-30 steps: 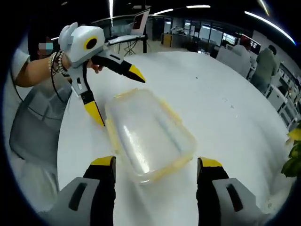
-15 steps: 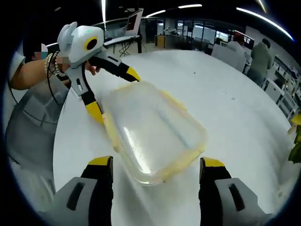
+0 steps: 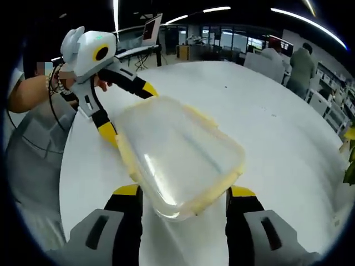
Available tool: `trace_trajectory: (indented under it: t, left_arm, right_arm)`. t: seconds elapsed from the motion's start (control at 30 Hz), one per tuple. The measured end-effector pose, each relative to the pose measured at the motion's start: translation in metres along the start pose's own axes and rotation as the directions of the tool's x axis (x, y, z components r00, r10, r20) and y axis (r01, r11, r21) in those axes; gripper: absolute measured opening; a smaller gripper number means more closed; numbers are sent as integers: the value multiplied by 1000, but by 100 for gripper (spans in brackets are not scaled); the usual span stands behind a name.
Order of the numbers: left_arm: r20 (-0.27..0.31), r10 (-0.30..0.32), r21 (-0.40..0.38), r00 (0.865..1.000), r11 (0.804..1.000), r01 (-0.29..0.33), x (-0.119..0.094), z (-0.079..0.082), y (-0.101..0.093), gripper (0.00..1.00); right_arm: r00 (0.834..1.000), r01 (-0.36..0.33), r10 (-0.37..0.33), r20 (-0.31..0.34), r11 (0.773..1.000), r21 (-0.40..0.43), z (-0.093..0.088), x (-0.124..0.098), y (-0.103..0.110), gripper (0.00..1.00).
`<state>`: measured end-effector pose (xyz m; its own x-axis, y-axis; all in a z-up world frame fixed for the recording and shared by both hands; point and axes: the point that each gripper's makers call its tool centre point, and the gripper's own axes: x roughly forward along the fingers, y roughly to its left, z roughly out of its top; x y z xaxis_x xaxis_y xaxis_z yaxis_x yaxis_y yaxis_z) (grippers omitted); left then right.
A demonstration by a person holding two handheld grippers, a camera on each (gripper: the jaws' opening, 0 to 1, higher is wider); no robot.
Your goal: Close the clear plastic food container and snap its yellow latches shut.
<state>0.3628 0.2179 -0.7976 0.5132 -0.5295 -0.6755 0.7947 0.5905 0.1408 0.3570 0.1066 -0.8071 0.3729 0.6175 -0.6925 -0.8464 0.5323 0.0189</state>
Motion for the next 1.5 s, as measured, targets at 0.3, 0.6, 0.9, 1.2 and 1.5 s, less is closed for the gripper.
trace_trajectory:
  t: [0.3,0.6,0.9,1.2,1.5]
  left_arm:
    - [-124,26,46,992,999,-20,-12,-27,46,56]
    - [-193,108,97,975,991,-91,-14,-45,96,45]
    - [-212,159,92,964,986,-142,-7,-51,141,47]
    - [-205,178,59,962,984,-170,-3,-52,170,47]
    - [-204,182,50,962,983,-176,2,-51,182,50]
  right_arm:
    - [999,11,-11,32,1000,-1,30,32,6,56]
    - [998,30,-30,59,1000,-4,64,73,-1,54]
    - [997,59,-57,57,997,-44,94,103,-22,53]
    - [991,98,-92,100,993,-59,117,122,-39,52]
    - [988,105,-102,118,994,-13,123,129,-43,53]
